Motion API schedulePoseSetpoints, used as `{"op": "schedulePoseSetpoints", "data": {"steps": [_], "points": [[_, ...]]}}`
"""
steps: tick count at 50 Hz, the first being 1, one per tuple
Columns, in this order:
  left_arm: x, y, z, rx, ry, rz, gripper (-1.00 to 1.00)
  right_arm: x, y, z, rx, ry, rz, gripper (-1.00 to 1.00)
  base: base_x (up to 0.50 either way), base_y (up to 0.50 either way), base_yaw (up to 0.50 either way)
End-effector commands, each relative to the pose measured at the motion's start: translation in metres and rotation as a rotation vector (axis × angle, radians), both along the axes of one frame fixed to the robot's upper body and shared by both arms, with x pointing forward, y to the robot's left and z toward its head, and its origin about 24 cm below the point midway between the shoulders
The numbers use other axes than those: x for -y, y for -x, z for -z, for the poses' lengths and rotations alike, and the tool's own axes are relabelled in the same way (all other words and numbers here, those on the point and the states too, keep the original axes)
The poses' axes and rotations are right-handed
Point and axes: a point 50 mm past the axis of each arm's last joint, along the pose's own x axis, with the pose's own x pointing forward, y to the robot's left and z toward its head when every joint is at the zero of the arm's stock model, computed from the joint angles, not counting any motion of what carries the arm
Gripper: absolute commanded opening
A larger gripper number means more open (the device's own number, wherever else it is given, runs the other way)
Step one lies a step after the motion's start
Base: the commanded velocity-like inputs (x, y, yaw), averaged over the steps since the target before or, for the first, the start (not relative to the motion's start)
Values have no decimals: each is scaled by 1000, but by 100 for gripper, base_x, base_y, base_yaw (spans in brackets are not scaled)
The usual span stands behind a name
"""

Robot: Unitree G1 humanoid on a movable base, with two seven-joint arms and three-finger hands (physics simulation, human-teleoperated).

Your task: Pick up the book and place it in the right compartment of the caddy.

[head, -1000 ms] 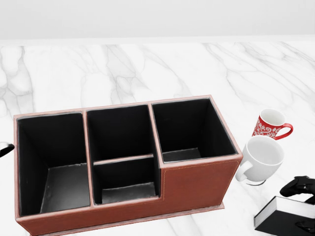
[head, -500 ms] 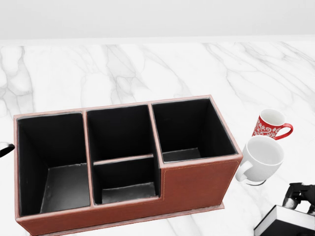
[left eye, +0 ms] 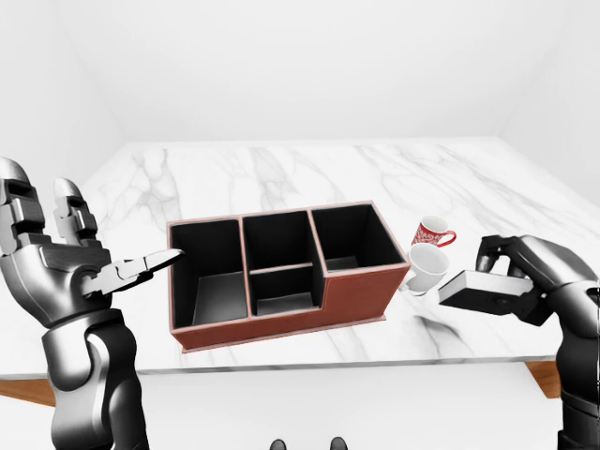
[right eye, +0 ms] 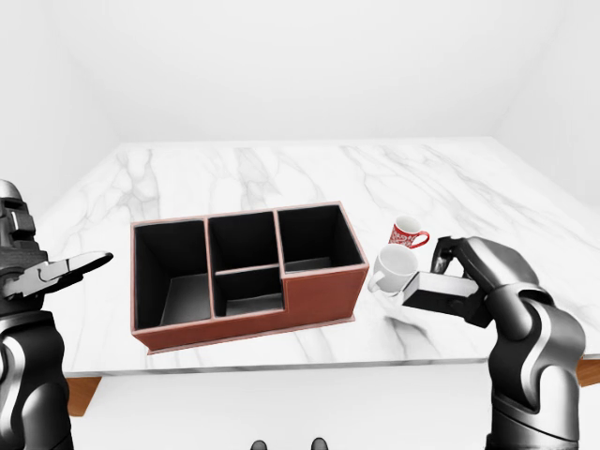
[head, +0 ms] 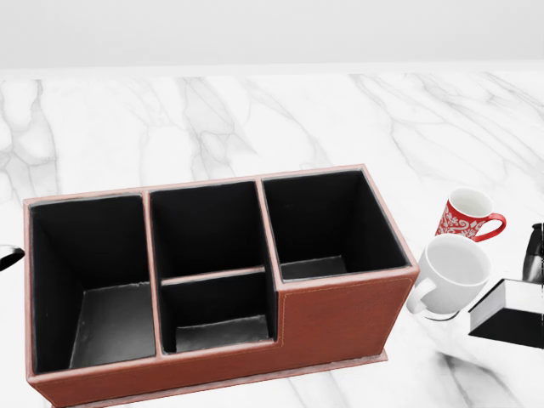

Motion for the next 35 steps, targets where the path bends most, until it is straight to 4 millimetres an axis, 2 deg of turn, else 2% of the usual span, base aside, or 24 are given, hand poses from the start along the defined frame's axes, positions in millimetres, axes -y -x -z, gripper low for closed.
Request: {"op": "schedulePoseSetpoints", "data": {"steps": [1, 4, 5, 6, 8, 9, 14, 27, 29, 35], "points": [[1, 0, 1, -4, 0, 1, 100, -16, -6, -89, 282, 230, -54, -100, 0, 0, 0], [0, 0, 0, -2, -1, 1, 100, -28, -14, -117, 321, 331, -133, -100, 0, 0, 0], [0, 0, 0, -2, -1, 1, 100, -29, -14, -117, 322, 334, -136, -100, 0, 0, 0], [0, 0, 1, -5, 0, 1, 100, -36, -17, -132, 344, 377, -175, -100, 0, 0, 0], [0, 0, 1, -6, 1, 2, 100, -43, -22, -150, 368, 429, -213, -100, 0, 0, 0], [0, 0, 2, -7, 1, 2, 100, -47, -27, -166, 408, 441, -209, -100, 0, 0, 0], [1, 0, 1, -5, 0, 2, 100, -59, -45, -205, 480, 454, -217, -100, 0, 0, 0], [0, 0, 1, -6, 1, 2, 100, -83, -85, -227, 513, 319, -187, -100, 0, 0, 0], [0, 0, 1, -6, 1, 2, 100, -87, -96, -233, 491, 283, -188, -100, 0, 0, 0], [0, 0, 0, 1, 1, 1, 100, -106, -119, -217, 408, 205, -255, -100, 0, 0, 0]]}}
